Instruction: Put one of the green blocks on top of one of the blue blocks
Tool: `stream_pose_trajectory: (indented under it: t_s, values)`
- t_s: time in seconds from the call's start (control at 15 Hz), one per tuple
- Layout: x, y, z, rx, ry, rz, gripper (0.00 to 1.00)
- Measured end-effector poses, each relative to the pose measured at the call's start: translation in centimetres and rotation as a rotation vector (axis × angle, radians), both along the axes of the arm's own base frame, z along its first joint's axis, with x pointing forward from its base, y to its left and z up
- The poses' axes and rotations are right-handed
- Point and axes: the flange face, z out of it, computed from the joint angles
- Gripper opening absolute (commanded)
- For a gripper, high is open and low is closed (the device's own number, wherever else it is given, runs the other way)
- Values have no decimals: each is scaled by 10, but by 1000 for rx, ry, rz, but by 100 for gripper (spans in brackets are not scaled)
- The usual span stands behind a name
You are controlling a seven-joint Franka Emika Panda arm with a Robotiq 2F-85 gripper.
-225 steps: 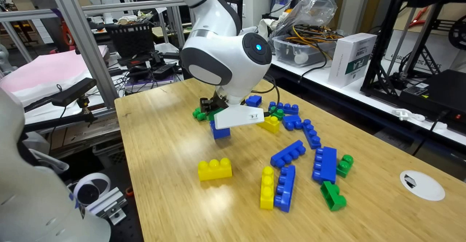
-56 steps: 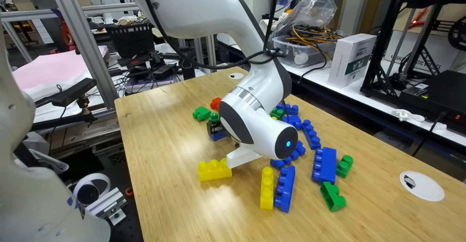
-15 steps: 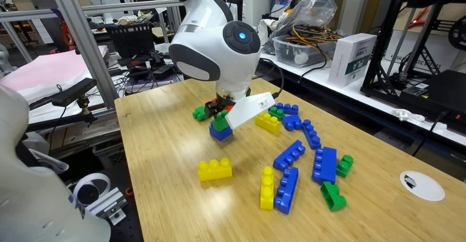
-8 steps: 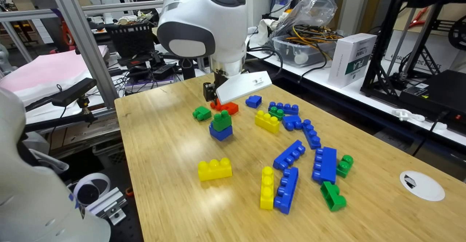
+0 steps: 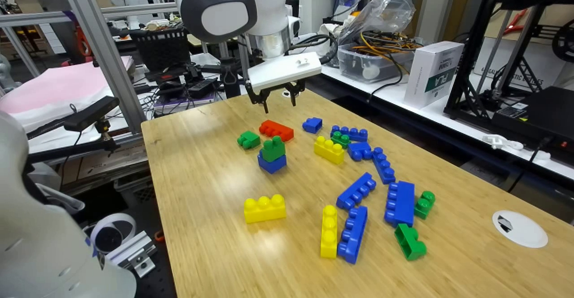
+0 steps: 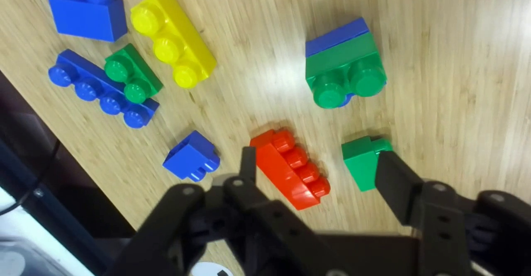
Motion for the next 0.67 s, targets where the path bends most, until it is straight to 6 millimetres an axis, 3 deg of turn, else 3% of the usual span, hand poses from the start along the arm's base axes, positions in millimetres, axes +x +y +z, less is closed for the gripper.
stream_pose_trajectory:
  t_s: [0.4,0.67]
  values:
    - [5,24,-4,2,108,-114,2]
    - [21,22,-26,22,214,-236,0]
